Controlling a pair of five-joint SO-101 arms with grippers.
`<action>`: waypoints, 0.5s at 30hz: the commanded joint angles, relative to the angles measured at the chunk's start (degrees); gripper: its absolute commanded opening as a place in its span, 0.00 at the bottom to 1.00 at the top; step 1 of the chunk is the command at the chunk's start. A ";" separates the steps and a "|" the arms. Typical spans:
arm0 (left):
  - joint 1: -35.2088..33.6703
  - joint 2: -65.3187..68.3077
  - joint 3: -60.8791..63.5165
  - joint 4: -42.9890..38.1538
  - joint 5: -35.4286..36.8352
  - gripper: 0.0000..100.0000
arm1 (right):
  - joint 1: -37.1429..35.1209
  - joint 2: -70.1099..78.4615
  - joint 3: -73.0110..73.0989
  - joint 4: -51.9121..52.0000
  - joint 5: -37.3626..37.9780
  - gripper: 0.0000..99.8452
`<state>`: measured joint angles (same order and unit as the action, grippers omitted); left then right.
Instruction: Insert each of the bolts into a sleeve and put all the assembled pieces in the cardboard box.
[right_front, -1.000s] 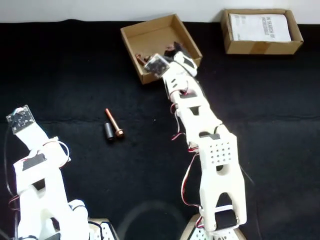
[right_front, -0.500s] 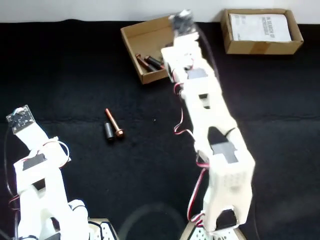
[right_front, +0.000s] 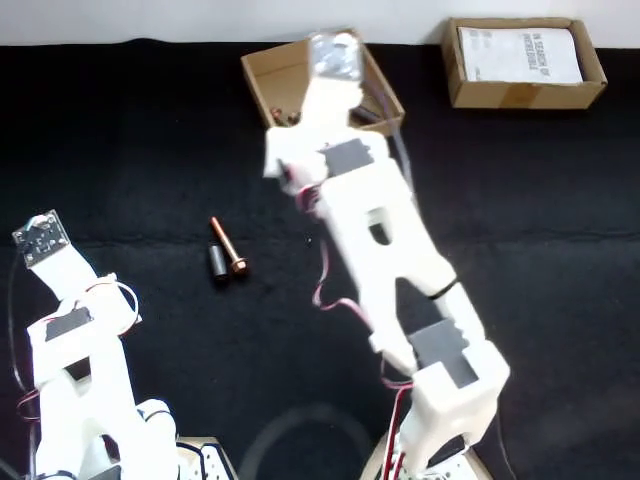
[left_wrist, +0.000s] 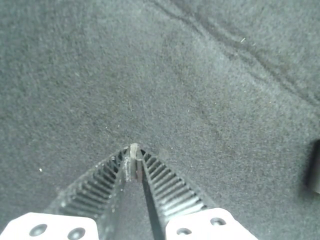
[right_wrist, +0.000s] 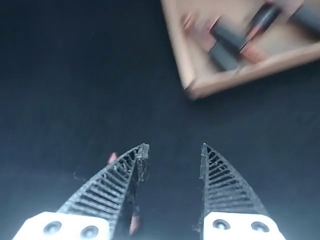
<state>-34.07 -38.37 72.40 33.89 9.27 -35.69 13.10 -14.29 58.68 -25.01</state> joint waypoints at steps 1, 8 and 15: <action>-0.66 -0.66 -0.31 -0.35 0.09 0.01 | -6.81 0.22 -2.42 3.30 -1.32 0.15; -0.75 -0.66 -0.31 -0.35 0.09 0.01 | -16.66 5.93 -2.42 4.09 -2.73 0.15; -0.84 -0.66 -0.31 -0.35 0.09 0.01 | -20.44 11.03 -2.42 4.00 -7.12 0.15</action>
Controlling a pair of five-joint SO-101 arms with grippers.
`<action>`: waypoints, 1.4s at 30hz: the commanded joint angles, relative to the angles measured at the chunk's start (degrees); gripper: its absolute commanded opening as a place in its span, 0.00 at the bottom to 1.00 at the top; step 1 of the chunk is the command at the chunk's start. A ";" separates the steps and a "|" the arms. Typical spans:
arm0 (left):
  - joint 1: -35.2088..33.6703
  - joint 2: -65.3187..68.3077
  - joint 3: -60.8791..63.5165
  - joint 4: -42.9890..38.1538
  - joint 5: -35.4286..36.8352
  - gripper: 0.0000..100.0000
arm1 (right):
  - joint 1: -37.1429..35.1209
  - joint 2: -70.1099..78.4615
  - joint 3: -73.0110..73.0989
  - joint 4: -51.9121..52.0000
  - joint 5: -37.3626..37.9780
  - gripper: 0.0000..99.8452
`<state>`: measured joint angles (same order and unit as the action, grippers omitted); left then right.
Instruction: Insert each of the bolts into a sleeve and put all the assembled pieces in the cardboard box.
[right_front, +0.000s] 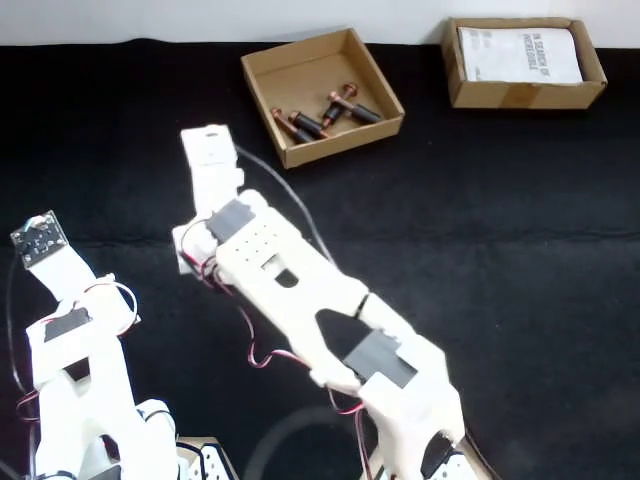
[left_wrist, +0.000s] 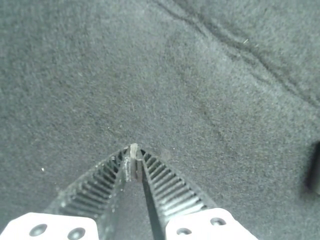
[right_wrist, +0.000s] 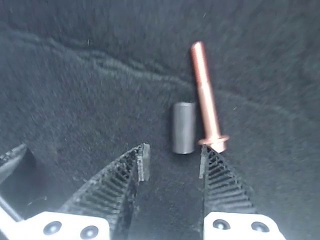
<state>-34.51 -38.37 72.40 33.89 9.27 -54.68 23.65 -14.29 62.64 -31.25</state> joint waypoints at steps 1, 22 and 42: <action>-0.40 -0.66 -0.31 -0.35 0.09 0.01 | -1.63 1.10 -2.42 0.04 -0.88 0.15; -0.40 -0.66 -0.48 -0.53 0.09 0.01 | 2.15 11.30 -2.51 -8.22 -0.26 0.15; -0.22 -0.48 -0.57 -0.70 0.09 0.01 | 4.88 21.05 -36.97 13.41 -0.44 0.01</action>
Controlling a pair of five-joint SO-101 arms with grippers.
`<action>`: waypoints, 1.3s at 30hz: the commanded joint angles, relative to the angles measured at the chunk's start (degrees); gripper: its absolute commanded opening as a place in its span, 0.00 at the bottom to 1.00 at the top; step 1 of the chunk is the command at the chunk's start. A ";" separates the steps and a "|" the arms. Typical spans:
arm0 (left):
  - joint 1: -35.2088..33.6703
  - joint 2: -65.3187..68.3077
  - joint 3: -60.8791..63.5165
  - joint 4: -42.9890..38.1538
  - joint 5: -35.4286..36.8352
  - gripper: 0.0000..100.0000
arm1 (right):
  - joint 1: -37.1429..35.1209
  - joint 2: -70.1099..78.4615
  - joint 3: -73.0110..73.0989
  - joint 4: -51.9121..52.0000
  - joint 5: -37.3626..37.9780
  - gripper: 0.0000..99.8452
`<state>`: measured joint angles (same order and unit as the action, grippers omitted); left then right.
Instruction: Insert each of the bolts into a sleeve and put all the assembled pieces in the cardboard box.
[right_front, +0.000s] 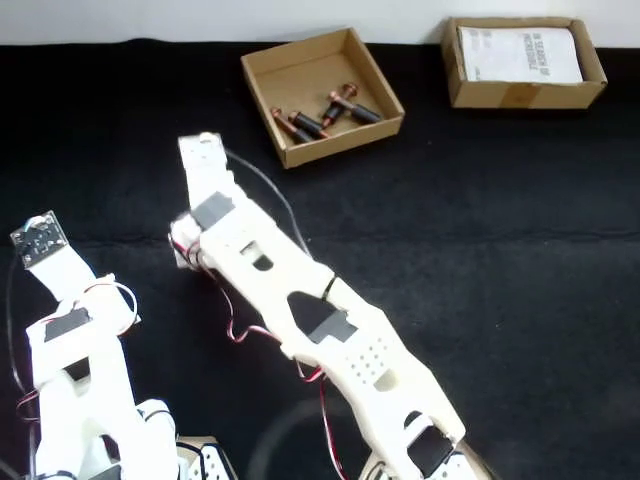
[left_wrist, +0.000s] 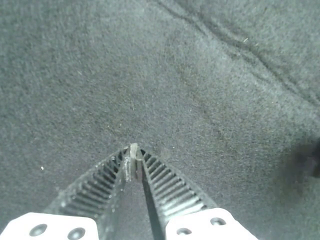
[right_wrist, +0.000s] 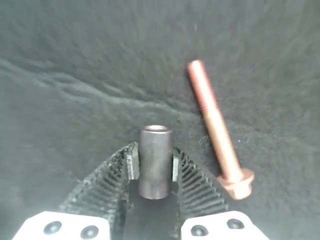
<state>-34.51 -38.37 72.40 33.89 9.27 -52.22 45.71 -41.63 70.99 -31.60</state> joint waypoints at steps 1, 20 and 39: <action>-0.13 -0.48 -0.48 -0.70 0.09 0.01 | 3.12 -1.19 -12.44 6.99 -0.09 0.01; 1.45 -0.75 -1.36 4.75 -24.00 0.01 | 18.77 -26.86 -37.58 30.02 16.70 0.01; 31.69 -0.31 -41.45 45.98 -99.96 0.11 | 75.91 -59.03 -22.81 29.93 31.65 0.01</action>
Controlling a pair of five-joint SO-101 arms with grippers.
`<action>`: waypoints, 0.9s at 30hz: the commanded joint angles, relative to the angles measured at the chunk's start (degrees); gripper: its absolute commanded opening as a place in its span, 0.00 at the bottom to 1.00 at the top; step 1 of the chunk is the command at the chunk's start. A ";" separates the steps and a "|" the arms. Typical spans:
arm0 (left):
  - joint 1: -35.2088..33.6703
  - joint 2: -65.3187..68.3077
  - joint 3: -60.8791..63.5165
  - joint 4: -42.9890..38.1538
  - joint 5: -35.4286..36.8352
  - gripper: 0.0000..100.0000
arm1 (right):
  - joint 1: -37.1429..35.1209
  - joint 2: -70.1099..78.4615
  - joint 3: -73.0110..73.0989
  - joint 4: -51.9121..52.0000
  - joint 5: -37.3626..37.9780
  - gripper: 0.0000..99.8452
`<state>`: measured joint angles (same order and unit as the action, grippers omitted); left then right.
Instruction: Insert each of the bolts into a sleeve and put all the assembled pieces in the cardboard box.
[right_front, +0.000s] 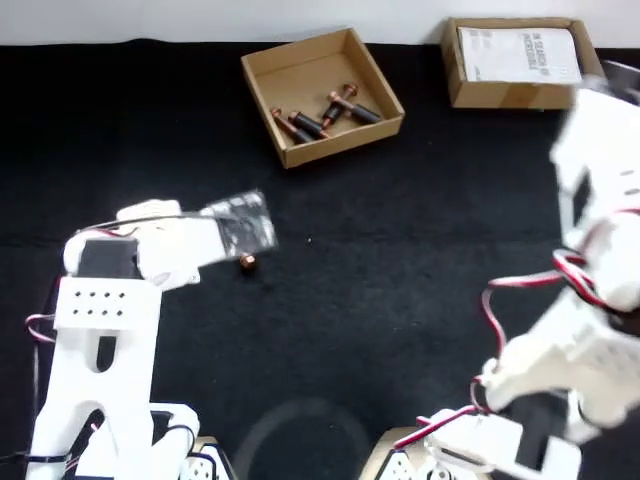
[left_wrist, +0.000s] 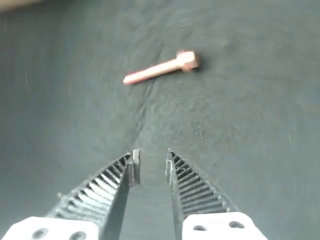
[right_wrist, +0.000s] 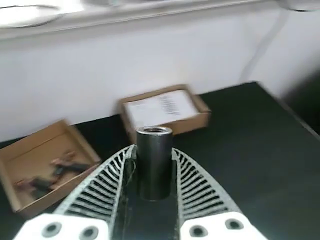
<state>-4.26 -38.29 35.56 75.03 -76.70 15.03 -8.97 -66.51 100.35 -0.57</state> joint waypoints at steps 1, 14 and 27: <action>1.19 -0.40 -4.62 5.54 -19.43 0.11 | 11.38 -5.58 3.21 0.57 0.62 0.01; 6.55 -0.31 13.67 -6.51 -37.36 0.11 | 30.64 -16.31 13.76 0.48 5.45 0.01; 7.60 -0.48 20.53 -25.49 -25.49 0.10 | 30.20 -16.48 14.55 -0.48 5.80 0.01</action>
<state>1.27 -38.29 54.81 60.35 -83.38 45.10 -24.79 -51.91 100.35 4.88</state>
